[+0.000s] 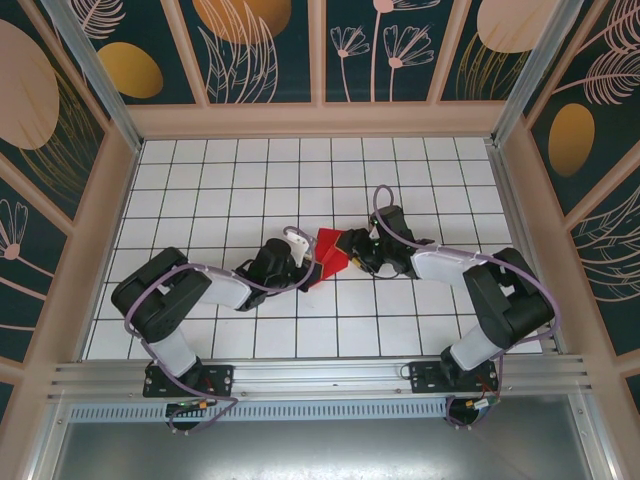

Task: Fold a paper plane with a square sheet of paper (pick it up from the middle)
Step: Fourth fold the wing at the center of the table.

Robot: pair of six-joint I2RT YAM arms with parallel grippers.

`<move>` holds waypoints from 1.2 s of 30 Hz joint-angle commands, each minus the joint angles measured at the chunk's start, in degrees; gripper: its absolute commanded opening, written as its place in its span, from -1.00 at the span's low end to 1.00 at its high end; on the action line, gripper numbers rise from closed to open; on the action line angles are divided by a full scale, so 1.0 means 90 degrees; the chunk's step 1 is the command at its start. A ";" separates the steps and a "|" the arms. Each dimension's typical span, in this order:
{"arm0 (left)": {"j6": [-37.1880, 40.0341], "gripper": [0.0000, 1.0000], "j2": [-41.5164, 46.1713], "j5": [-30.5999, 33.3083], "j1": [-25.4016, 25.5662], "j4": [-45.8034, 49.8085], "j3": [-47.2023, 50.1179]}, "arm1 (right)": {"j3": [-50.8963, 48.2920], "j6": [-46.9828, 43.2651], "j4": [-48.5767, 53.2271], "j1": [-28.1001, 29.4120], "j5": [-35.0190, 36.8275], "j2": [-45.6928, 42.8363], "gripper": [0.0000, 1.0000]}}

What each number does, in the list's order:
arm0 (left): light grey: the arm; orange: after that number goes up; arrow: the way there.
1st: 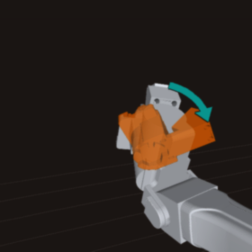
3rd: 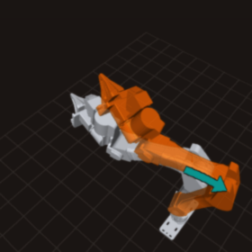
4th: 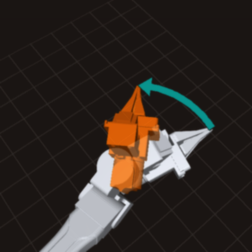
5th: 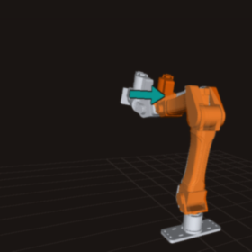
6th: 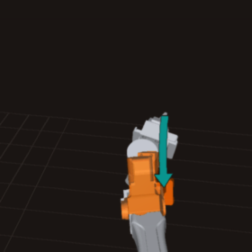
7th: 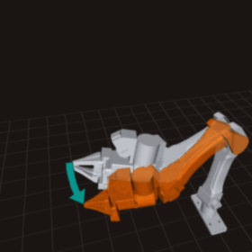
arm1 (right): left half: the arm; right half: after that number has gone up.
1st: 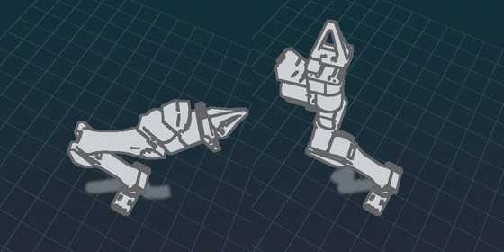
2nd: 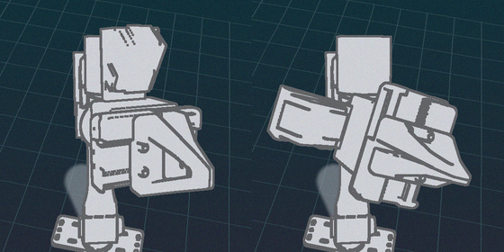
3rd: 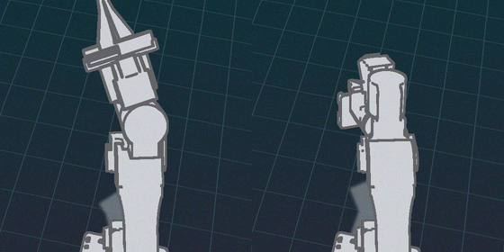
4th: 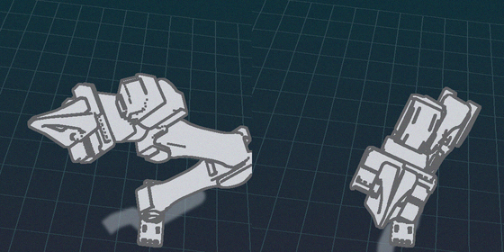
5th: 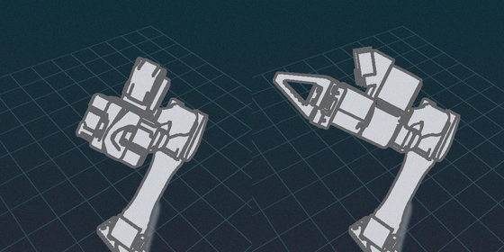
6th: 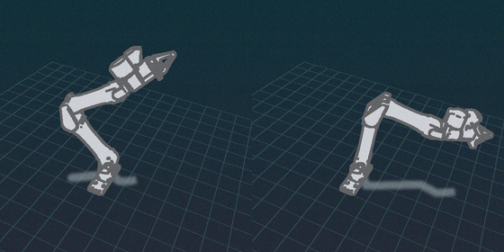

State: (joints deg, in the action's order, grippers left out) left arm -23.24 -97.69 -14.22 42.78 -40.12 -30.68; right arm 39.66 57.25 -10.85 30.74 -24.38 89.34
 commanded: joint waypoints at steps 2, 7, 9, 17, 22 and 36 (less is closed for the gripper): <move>-0.0699 -0.73 0.0215 -0.0245 0.0041 -0.0273 0.0197 | -0.0130 -0.0169 -0.0756 0.0140 -0.0392 0.0067 0.07; -0.1167 -0.75 0.0158 -0.0152 0.0041 -0.0520 0.0359 | -0.0084 -0.0332 -0.0910 0.0178 -0.0544 0.0298 -0.04; -0.1307 -0.75 0.0129 -0.0065 0.0039 -0.0587 0.0409 | -0.0046 -0.0355 -0.0922 0.0188 -0.0605 0.0471 -0.13; -0.1703 -0.76 0.0118 0.0037 0.0041 -0.0887 0.0585 | -0.0054 -0.0385 -0.1041 0.0217 -0.0587 0.0800 -0.22; -0.1747 -0.75 0.0047 -0.0049 0.0038 -0.0957 0.0586 | 0.0053 -0.0408 -0.1024 0.0227 -0.0622 0.1040 -0.23; -0.1734 -0.71 -0.0020 -0.0093 0.0046 -0.0849 0.0567 | 0.0106 -0.0473 -0.1207 0.0247 -0.0719 0.1261 -0.19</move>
State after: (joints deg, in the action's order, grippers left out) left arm -38.26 -97.19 -14.57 42.78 -46.85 -25.80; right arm 40.12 54.28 -18.74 32.36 -30.09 99.83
